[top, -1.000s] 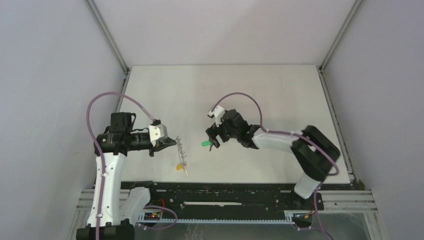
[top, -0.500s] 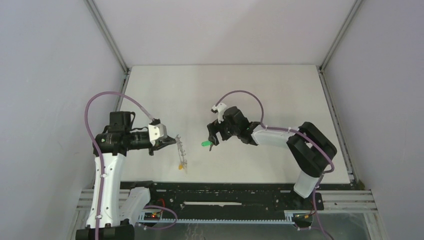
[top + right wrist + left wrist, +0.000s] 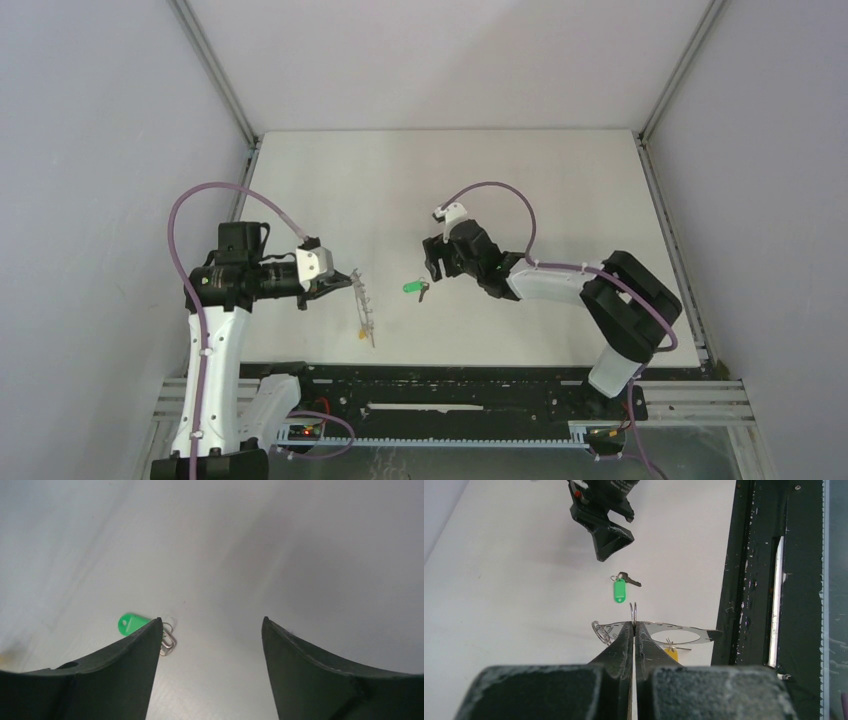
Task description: Put the keys on the keyring
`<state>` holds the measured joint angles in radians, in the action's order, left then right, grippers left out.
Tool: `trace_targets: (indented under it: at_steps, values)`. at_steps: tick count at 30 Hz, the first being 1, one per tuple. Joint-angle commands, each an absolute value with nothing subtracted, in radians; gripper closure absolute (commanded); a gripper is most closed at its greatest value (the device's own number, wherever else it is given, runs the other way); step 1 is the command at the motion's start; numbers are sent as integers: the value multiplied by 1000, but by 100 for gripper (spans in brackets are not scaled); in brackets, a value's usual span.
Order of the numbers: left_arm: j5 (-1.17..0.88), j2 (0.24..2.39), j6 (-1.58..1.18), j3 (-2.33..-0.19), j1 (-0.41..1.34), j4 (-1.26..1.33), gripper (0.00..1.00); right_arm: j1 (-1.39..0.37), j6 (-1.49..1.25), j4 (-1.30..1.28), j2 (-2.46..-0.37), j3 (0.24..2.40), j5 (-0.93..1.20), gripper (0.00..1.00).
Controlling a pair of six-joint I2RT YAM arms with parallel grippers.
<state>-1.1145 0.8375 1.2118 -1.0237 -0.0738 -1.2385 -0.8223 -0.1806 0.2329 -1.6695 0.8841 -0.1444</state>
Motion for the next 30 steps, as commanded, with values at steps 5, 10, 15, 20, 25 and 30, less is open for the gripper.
trace_targets:
  at_steps: [5,10,15,20,25,30]
  values:
    - [-1163,842,1212,-1076,-63,-1229,100,-794,-147,315,-1729,871,76,31]
    - [-1163,842,1212,-1073,-62,-1228,100,-803,-136,332,-1753,871,141,30]
    - [-1161,842,1212,-1073,-63,-1224,100,-805,-132,339,-1785,871,158,33]
    - [-1161,840,1212,-1071,-63,-1222,100,-814,-123,348,-1806,872,129,42]
    - [-1163,838,1206,-1071,-62,-1215,100,-826,-114,338,-1824,889,117,45]
    - [-1160,838,1202,-1070,-62,-1212,100,-847,-102,331,-1847,909,100,49]
